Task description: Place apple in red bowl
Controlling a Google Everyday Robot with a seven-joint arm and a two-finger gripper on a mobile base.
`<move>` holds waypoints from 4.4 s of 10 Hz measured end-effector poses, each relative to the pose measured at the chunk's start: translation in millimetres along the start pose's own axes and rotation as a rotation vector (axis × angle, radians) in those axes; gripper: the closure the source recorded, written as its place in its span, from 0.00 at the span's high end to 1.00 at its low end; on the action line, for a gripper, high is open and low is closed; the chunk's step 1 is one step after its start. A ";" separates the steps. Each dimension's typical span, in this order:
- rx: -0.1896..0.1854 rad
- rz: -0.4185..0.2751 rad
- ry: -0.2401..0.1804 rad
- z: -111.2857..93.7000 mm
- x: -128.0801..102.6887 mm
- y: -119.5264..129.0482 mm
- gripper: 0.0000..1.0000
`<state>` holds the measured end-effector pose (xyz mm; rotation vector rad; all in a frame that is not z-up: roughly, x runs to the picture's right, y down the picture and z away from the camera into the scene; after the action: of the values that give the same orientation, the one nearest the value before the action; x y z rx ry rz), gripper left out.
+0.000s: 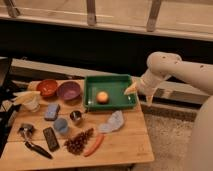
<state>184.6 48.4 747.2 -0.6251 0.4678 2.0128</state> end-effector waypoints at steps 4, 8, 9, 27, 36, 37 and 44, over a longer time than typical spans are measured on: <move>0.000 0.001 0.000 0.4 -0.1 -0.7 0.80; 0.000 0.001 0.001 0.9 0.1 -0.6 0.80; 0.001 0.002 0.001 0.7 0.0 -1.2 0.80; -0.001 -0.176 -0.008 7.8 -14.9 59.7 0.80; -0.013 -0.285 -0.070 33.3 -8.3 112.9 0.80; -0.016 -0.306 -0.090 42.7 -8.7 129.8 0.80; -0.046 -0.354 -0.080 81.0 -9.7 177.4 0.80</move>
<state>14.4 1.3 830.5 -0.6068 0.2438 1.7081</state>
